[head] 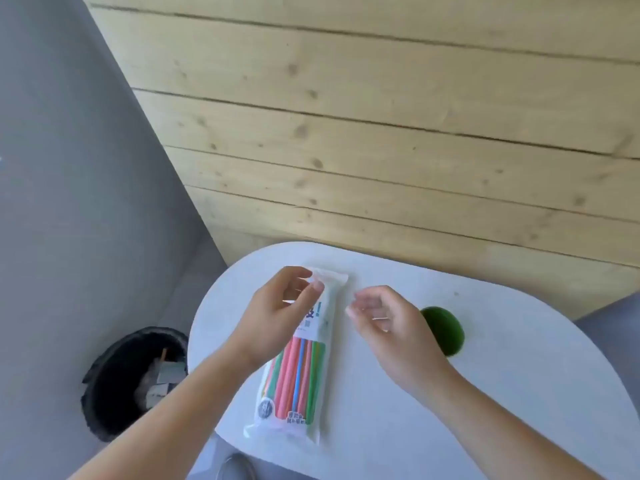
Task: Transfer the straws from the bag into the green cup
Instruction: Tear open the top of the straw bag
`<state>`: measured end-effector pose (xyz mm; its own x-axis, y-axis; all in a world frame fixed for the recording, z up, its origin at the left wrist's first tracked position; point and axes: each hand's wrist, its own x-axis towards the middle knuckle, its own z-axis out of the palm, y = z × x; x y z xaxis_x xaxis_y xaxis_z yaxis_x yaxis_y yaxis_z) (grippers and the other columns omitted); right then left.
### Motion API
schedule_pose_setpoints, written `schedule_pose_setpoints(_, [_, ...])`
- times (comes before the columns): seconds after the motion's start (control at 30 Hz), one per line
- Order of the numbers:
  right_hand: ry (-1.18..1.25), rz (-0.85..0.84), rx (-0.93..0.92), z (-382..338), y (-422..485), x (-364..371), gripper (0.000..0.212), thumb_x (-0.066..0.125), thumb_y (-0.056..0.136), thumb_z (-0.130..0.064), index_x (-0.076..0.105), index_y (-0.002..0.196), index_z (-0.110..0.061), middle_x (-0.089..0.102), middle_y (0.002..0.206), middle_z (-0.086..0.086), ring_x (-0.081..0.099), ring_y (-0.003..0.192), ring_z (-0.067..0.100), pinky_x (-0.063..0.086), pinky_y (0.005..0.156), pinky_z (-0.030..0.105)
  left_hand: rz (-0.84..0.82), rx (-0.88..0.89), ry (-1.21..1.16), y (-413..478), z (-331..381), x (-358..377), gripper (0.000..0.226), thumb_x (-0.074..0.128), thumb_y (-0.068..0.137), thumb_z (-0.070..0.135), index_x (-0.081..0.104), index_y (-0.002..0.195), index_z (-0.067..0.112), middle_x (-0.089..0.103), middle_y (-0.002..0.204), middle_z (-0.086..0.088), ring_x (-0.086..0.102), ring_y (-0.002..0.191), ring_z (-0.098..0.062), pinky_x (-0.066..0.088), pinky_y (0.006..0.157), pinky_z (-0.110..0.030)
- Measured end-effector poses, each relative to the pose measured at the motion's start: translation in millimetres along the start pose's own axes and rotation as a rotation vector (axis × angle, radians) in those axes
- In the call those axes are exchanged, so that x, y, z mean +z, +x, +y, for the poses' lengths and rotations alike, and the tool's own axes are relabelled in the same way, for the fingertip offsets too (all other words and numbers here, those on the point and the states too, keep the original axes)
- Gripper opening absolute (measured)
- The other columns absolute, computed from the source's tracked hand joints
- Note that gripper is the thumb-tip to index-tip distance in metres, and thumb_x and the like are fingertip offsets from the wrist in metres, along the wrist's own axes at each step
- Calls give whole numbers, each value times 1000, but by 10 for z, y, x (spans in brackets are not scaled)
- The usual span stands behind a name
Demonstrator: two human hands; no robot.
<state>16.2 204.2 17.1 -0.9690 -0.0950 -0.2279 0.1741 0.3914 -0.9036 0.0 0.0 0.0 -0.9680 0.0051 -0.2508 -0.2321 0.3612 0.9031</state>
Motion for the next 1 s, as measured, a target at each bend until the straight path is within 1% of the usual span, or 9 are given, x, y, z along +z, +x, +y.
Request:
schedule_pose_setpoints(0.13, [-25,-8,-12,455,191,364,20,65,94,-40,64,110,-29,68,113,-15,63,104,-4,49,89,17,54,9,25,170,-456,124,24,64,100,44,67,118,28,76,112,9,69,99,2,51,77,-10])
schedule_pose_setpoints(0.23, [45,51,0,733,335,585,25,61,97,-40,62,116,-24,65,121,-11,59,115,1,43,89,14,133,28,125,279,-729,210,34,62,99,49,64,124,27,65,127,12,61,115,-1,49,92,-21])
schedule_pose_setpoints(0.37, [193,95,53,946,538,795,36,58,97,-44,57,126,-23,60,131,-11,56,121,5,42,94,23,201,-55,208,441,-886,268,89,52,77,81,45,148,29,40,139,10,42,128,-9,38,93,-28])
schedule_pose_setpoints(0.5, [261,128,46,1049,684,870,39,57,96,-49,57,126,-25,60,126,-13,57,108,-3,45,82,22,155,-147,231,510,-900,325,114,47,61,93,34,154,28,50,138,2,57,117,-18,44,75,-29])
schedule_pose_setpoints(0.6, [372,128,66,1041,687,864,42,58,88,-53,58,119,-24,66,124,-5,66,111,17,52,98,43,118,-129,208,503,-858,334,110,56,70,89,29,156,27,61,125,2,62,103,-10,42,69,-25])
schedule_pose_setpoints(0.67, [418,116,75,984,641,833,41,59,89,-53,57,116,-22,68,118,-3,69,106,21,54,97,49,118,-107,144,457,-773,338,102,61,78,82,28,157,27,63,117,8,57,97,0,40,67,-22])
schedule_pose_setpoints(0.8, [463,180,-7,800,385,707,56,59,90,-54,46,136,-25,63,121,-10,69,107,19,57,93,48,125,-11,41,209,-559,351,95,67,83,72,28,157,27,67,109,11,63,91,1,43,64,-18])
schedule_pose_setpoints(0.9, [453,198,-109,624,164,520,68,56,92,-56,28,152,-41,59,128,-19,69,108,13,62,84,42,129,89,-9,34,-370,372,90,70,86,65,28,158,31,66,109,12,65,91,2,44,64,-18])
schedule_pose_setpoints(1.0, [438,174,-213,434,-41,282,72,51,94,-58,14,155,-51,63,106,-41,75,91,5,64,73,36,118,216,-77,-130,-211,399,92,75,85,60,30,161,33,63,125,14,63,102,6,46,69,-16])
